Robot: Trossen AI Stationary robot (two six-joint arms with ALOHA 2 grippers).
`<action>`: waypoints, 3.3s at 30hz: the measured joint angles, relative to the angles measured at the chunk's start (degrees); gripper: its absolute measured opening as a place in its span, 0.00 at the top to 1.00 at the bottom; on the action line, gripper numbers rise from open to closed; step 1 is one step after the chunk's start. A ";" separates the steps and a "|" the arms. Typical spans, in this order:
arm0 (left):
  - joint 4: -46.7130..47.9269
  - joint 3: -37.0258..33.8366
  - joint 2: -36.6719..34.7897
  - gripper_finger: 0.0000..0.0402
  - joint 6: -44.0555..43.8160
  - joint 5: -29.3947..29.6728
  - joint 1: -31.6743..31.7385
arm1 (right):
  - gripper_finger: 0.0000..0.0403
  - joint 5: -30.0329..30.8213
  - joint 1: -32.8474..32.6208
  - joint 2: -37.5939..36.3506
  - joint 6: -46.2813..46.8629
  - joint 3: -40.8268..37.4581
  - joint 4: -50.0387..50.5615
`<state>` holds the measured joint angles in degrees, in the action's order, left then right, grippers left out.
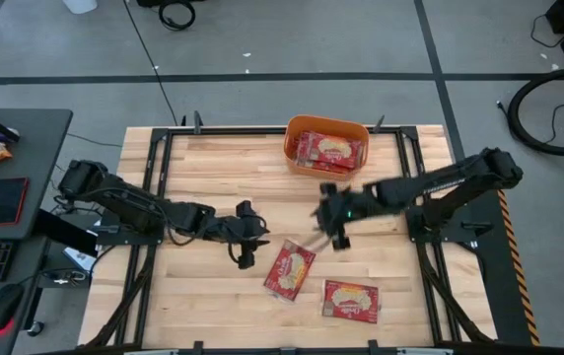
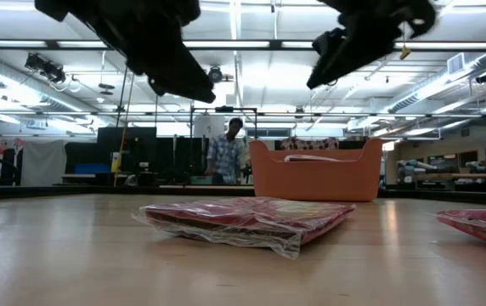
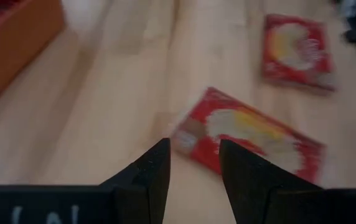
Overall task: Sort popcorn bags into baskets
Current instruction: Put the popcorn bag into the bin
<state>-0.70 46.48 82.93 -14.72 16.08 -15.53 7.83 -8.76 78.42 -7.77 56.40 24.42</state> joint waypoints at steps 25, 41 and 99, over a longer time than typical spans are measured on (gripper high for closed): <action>-16.40 0.02 21.16 0.65 -2.99 -8.70 -0.61 | 0.55 10.32 -18.65 27.13 -2.74 3.51 -12.57; -20.23 0.13 26.60 0.65 -6.66 -5.90 -1.49 | 0.55 21.13 -22.80 31.06 -10.25 4.13 -13.78; -11.40 -0.09 8.95 0.65 12.37 2.16 -5.88 | 0.92 51.61 14.03 18.23 5.21 17.96 34.41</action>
<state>-12.10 46.39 91.88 -2.35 18.24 -21.41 59.44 5.27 96.65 -2.56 74.36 58.84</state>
